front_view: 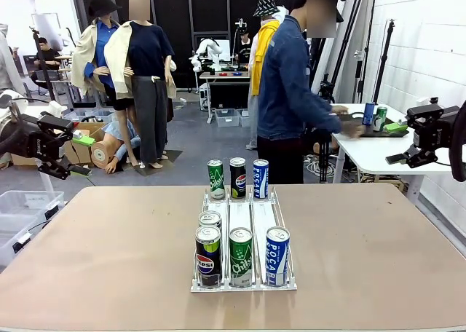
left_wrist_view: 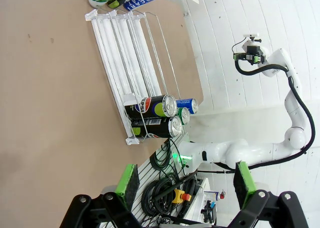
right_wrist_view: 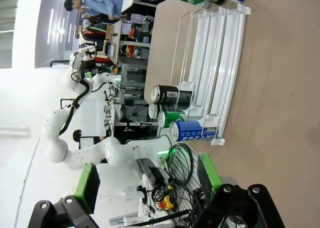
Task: Retrieve and hand over the desired beverage to the person.
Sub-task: Place the picked can on the Handle tray extended by the person.
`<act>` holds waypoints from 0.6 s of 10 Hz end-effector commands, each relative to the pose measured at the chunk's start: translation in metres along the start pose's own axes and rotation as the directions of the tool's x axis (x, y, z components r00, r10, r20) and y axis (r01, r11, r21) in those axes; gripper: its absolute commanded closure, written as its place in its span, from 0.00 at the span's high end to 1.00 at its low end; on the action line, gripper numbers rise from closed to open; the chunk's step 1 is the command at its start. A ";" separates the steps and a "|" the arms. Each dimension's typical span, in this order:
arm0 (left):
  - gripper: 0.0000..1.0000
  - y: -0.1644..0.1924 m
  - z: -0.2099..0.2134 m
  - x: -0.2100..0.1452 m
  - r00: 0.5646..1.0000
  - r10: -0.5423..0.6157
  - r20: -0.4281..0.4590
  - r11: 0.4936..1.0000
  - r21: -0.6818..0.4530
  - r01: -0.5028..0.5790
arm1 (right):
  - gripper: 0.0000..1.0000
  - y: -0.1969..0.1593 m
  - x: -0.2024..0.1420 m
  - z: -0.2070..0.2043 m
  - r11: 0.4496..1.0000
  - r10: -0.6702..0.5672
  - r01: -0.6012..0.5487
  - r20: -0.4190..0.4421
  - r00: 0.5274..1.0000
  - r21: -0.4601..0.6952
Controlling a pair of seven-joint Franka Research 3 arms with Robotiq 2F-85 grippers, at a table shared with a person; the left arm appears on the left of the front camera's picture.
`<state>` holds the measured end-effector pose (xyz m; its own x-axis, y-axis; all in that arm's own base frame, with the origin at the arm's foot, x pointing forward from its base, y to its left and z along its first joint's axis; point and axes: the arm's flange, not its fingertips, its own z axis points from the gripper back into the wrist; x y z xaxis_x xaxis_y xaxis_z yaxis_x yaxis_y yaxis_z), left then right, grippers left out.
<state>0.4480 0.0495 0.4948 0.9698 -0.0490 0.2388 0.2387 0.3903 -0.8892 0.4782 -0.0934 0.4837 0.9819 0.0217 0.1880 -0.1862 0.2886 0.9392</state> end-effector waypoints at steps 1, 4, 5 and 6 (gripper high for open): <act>1.00 -0.002 0.001 0.000 1.000 -0.003 0.005 1.000 -0.001 0.003 | 1.00 0.000 0.001 0.000 1.000 0.013 -0.013 -0.009 1.000 0.009; 1.00 -0.002 0.001 0.000 1.000 -0.003 0.005 1.000 -0.001 0.003 | 1.00 0.000 0.001 0.000 1.000 0.013 -0.013 -0.009 1.000 0.009; 1.00 -0.002 0.001 0.000 1.000 -0.003 0.005 1.000 -0.001 0.003 | 1.00 0.000 0.001 0.000 1.000 0.013 -0.013 -0.009 1.000 0.009; 1.00 -0.002 0.001 0.000 1.000 -0.003 0.005 1.000 -0.001 0.003 | 1.00 0.000 0.001 0.000 1.000 0.013 -0.013 -0.009 1.000 0.009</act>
<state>0.4480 0.0495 0.4948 0.9698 -0.0490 0.2388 0.2387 0.3903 -0.8892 0.4782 -0.0934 0.4837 0.9819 0.0218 0.1880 -0.1862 0.2886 0.9392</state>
